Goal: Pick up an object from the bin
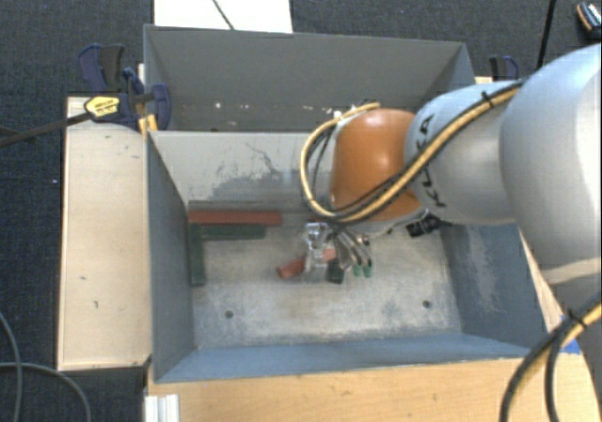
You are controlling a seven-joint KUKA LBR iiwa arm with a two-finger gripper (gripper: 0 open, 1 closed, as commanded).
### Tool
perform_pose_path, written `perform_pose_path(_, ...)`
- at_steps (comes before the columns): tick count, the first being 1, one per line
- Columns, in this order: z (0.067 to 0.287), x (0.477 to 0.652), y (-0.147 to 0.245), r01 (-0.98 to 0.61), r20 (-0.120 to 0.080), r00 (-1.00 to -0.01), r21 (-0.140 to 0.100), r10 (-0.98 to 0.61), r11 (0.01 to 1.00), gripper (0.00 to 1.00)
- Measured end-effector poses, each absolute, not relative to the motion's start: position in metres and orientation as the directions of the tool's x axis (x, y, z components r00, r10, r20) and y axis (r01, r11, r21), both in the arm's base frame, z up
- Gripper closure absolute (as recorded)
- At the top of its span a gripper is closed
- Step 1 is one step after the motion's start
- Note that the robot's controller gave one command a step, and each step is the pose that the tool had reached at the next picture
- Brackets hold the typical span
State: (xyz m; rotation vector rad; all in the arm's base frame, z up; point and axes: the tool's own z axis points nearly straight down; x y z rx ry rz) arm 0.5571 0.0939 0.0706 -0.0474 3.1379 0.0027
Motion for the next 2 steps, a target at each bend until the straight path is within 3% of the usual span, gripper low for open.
perform_pose_path(1, 0.0706, 0.5571, 0.0939, -0.029, -0.003, -1.000, 0.002, -0.029, 1.000, 0.00)
perform_pose_path(2, 0.0705, 0.5570, 0.0939, -0.025, -0.003, -1.000, 0.002, -0.025, 1.000, 1.00)
